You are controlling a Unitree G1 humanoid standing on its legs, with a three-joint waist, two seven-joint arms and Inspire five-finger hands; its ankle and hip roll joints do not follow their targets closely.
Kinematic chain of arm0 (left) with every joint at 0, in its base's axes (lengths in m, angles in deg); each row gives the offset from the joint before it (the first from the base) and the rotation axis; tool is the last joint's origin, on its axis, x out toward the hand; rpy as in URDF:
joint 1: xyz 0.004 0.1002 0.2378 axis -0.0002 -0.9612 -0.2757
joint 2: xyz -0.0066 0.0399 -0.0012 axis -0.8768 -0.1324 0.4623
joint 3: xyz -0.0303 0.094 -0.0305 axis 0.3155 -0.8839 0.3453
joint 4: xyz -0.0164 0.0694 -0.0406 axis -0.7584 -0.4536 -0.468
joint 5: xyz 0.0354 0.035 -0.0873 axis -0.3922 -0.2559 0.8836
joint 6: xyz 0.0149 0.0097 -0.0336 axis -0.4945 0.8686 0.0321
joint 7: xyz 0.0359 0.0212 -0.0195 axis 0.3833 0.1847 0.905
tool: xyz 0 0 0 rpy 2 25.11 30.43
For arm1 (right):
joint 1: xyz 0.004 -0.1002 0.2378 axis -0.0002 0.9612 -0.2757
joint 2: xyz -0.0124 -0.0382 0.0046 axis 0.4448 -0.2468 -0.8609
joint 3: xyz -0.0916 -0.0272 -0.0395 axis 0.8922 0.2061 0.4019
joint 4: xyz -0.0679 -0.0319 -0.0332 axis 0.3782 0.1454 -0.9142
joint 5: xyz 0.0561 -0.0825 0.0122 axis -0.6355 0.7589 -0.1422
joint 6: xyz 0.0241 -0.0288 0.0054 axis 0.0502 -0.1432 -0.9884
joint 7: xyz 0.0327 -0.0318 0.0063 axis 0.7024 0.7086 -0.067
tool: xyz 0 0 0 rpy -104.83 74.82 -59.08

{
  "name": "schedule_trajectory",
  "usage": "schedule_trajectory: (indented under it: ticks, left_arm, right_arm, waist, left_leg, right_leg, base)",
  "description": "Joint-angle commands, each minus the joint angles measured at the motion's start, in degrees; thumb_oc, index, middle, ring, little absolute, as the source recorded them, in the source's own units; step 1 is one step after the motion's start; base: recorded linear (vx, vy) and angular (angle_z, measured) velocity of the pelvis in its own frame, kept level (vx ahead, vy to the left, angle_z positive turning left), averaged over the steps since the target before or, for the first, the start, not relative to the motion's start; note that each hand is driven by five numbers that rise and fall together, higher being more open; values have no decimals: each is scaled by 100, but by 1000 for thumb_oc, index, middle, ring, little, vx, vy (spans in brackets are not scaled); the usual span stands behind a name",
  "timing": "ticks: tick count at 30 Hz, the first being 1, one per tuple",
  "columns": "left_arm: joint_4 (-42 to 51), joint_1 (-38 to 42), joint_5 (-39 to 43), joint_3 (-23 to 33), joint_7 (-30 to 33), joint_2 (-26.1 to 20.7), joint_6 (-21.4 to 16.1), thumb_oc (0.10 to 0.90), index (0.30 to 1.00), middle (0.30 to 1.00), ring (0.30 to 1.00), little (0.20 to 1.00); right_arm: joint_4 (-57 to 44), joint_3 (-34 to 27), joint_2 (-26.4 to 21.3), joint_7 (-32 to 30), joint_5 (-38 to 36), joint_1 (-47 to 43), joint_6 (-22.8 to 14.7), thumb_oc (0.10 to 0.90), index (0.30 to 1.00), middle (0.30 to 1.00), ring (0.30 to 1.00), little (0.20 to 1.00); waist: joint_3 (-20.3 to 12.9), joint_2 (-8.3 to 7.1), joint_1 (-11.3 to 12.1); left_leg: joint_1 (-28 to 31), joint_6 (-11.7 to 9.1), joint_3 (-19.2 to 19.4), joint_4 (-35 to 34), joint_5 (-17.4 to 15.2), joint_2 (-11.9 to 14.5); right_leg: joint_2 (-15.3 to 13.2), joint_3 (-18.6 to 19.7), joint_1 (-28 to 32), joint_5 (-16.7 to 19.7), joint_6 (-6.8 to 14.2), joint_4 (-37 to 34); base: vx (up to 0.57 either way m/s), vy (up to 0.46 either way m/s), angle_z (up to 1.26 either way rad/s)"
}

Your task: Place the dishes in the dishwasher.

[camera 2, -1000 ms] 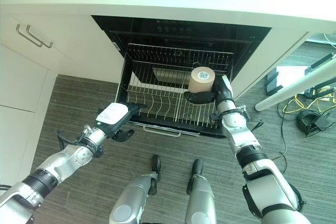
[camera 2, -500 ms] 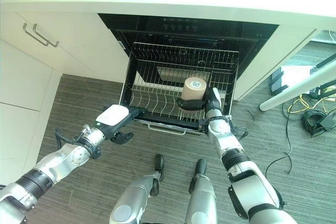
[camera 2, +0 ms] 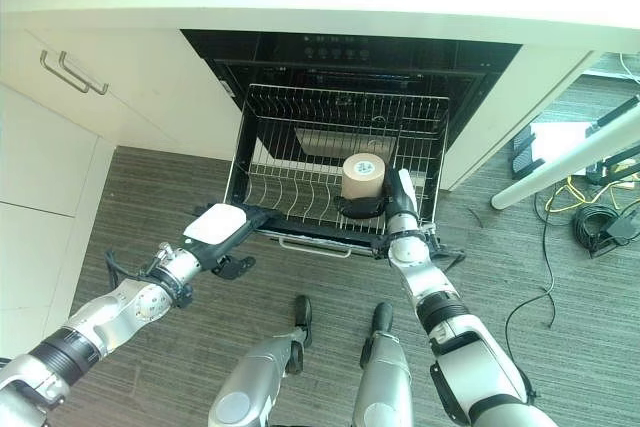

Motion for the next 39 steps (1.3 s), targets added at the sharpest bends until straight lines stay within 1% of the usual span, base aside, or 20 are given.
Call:
schedule_trajectory:
  ticks: [1, 3, 6, 8, 10, 13, 18, 20, 21, 23, 25, 27, 28, 31, 32, 39]
  left_arm:
    - [586, 17, -162, 358, 301, 213, -117, 800, 900, 900, 900, 900]
    - [582, -12, -192, 387, 313, 213, -123, 800, 900, 900, 900, 900]
    - [572, -28, -226, 407, 316, 237, -97, 800, 900, 900, 900, 900]
    - [561, -33, -240, 408, 325, 250, -86, 800, 900, 900, 900, 900]
    - [566, -54, -264, 429, 317, 244, -99, 800, 900, 900, 900, 900]
    - [567, -77, -262, 446, 307, 241, -105, 800, 900, 900, 900, 900]
    - [589, -142, -307, 449, 295, 289, -64, 800, 900, 900, 900, 900]
    - [585, -181, -320, 457, 308, 298, -76, 800, 900, 900, 900, 900]
    - [592, -235, -343, 459, 331, 325, -63, 800, 900, 900, 900, 900]
    - [632, -351, -395, 492, 373, 362, -43, 800, 900, 900, 900, 900]
    - [651, -497, -470, 510, 482, 439, 24, 800, 900, 900, 900, 900]
    - [641, -562, -488, 564, 496, 451, 17, 800, 900, 900, 900, 900]
    - [677, -648, -510, 605, 507, 461, 33, 800, 900, 900, 900, 900]
    - [766, -906, -654, 743, 532, 504, 72, 800, 900, 900, 900, 900]
    - [771, -960, -700, 757, 566, 530, 89, 800, 900, 900, 900, 900]
    - [778, -1029, -730, 820, 592, 563, 106, 800, 900, 900, 900, 900]
  right_arm:
    - [-605, -178, -598, -696, 472, -164, -285, 800, 900, 900, 900, 900]
    - [-695, -212, -637, -845, 563, -109, -190, 800, 900, 900, 900, 900]
    - [-752, -236, -663, -985, 597, -15, -143, 800, 900, 900, 900, 900]
    - [-804, -257, -663, -1050, 549, 35, -133, 800, 900, 900, 900, 900]
    - [-819, -313, -634, -1075, 344, 79, -83, 800, 900, 900, 900, 900]
    - [-804, -367, -604, -1027, 199, 170, -111, 800, 900, 900, 900, 900]
    - [-831, -432, -510, -1135, 1, 310, -189, 800, 900, 900, 900, 900]
    - [-860, -485, -463, -1189, -183, 361, -276, 800, 900, 900, 900, 900]
    - [-957, -553, -398, -1219, -466, 463, -398, 800, 900, 900, 900, 900]
    - [-1140, -609, -318, -1134, -690, 635, -527, 800, 900, 900, 900, 900]
    - [-1556, -616, -246, -1166, -604, 871, -812, 800, 900, 900, 900, 900]
    - [-1941, -575, -252, -1271, -195, 1056, -737, 800, 900, 900, 900, 900]
    - [-2184, -560, -283, -1395, -224, 1226, -660, 800, 900, 900, 900, 900]
    - [-2678, -664, -390, -1258, -331, 1806, -839, 800, 900, 900, 900, 900]
    - [-2832, -675, -427, -1169, -387, 2003, -963, 800, 900, 900, 900, 900]
    - [-3155, -673, -483, -1159, -438, 2204, -1150, 800, 900, 900, 900, 900]
  waist:
    - [-54, 371, -41]
    - [-54, 361, -60]
    - [-54, 355, -85]
    - [-54, 351, -103]
    - [-54, 354, -113]
    - [-54, 361, -132]
    - [-54, 384, -167]
    - [-54, 395, -178]
    - [-54, 404, -199]
    - [-54, 411, -223]
    - [-54, 415, -270]
    - [-54, 414, -308]
    - [-54, 407, -338]
    - [-54, 334, -425]
    - [-54, 307, -466]
    - [-54, 282, -513]
  left_leg:
    - [-287, 94, 320, 759, -912, 169]
    - [-292, 92, 330, 759, -922, 176]
    - [-303, 89, 320, 759, -921, 179]
    - [-307, 90, 324, 759, -925, 186]
    - [-310, 91, 328, 759, -932, 187]
    - [-304, 85, 348, 759, -937, 190]
    - [-279, 78, 416, 759, -947, 206]
    - [-263, 79, 435, 759, -955, 209]
    - [-253, 81, 450, 759, -961, 207]
    - [-250, 83, 473, 759, -959, 213]
    - [-265, 88, 496, 759, -967, 224]
    - [-300, 93, 508, 759, -964, 224]
    - [-300, 94, 517, 759, -971, 225]
    - [-315, 100, 566, 759, -985, 256]
    - [-324, 99, 591, 759, -983, 269]
    - [-332, 95, 603, 759, -985, 273]
  right_leg:
    - [-185, -208, 237, -176, 197, -197]
    - [-177, -201, 221, -184, 198, -197]
    - [-163, -175, 196, -182, 197, -197]
    - [-161, -169, 182, -181, 196, -197]
    - [-162, -166, 171, -183, 200, -197]
    - [-168, -170, 170, -187, 205, -197]
    - [-204, -196, 183, -190, 213, -197]
    - [-216, -202, 193, -194, 218, -197]
    - [-220, -200, 197, -198, 222, -197]
    - [-224, -187, 194, -201, 227, -197]
    - [-226, -156, 168, -216, 231, -197]
    - [-219, -135, 129, -221, 239, -197]
    - [-216, -121, 125, -231, 246, -197]
    - [-207, -102, 88, -241, 264, -197]
    - [-214, -95, 70, -240, 273, -197]
    - [-209, -73, 55, -257, 282, -197]
  base:
    - [7, -12, -5]
    - [3, -10, -8]
    - [-2, -7, -8]
    - [-1, -3, -2]
    - [0, 0, 0]
    - [0, 0, 0]
    - [0, 0, 0]
    - [2, 21, -4]
    - [15, 25, -3]
    - [24, 38, -8]
    - [25, 54, -9]
    - [16, 46, -5]
    - [15, 33, -8]
    - [6, 9, -12]
    - [4, 3, -4]
    - [1, 0, -1]
